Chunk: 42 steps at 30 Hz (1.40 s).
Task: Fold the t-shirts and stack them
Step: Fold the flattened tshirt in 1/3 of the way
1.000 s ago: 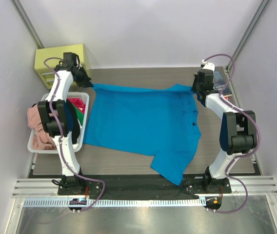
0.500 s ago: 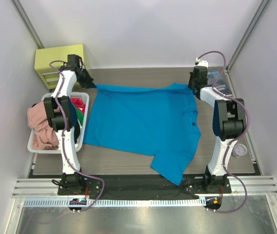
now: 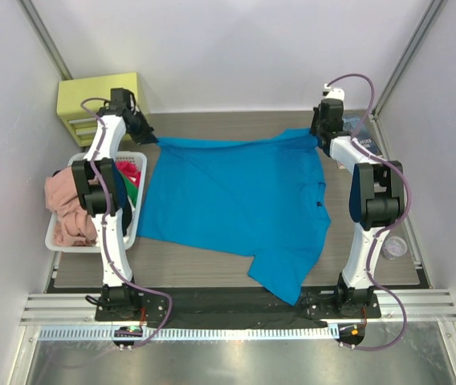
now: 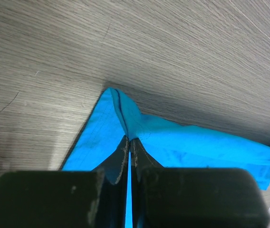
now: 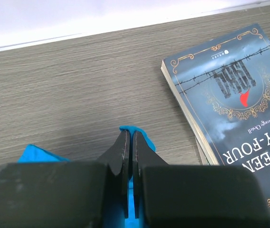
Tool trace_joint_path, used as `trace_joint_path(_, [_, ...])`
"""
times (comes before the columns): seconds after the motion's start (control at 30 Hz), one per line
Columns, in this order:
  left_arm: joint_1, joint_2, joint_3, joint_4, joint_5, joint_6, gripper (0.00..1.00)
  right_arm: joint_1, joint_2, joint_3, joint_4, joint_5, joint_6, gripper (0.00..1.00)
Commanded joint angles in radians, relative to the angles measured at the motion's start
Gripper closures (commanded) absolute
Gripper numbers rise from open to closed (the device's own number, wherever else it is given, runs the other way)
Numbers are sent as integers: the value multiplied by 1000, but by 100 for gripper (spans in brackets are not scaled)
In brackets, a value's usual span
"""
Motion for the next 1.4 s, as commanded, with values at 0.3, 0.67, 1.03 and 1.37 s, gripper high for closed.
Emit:
trace_joint_path(0.3, [5,-133,-78,-3,8,43,100,-4,-151,-129,43,44,-20,99])
trace_joint_path(0.67, [5,-184,-159,32,3,16,100,-2,-157,-155,48,49,-10,99])
trace_joint_path(1.03, [5,-164,-101,12,20,-50,100,-4,-133,-103,28,49,19,99])
trace_joint_path(1.37, [5,-115,-44,44,22,-90,100,-4,-32,-14,49,15,0,99])
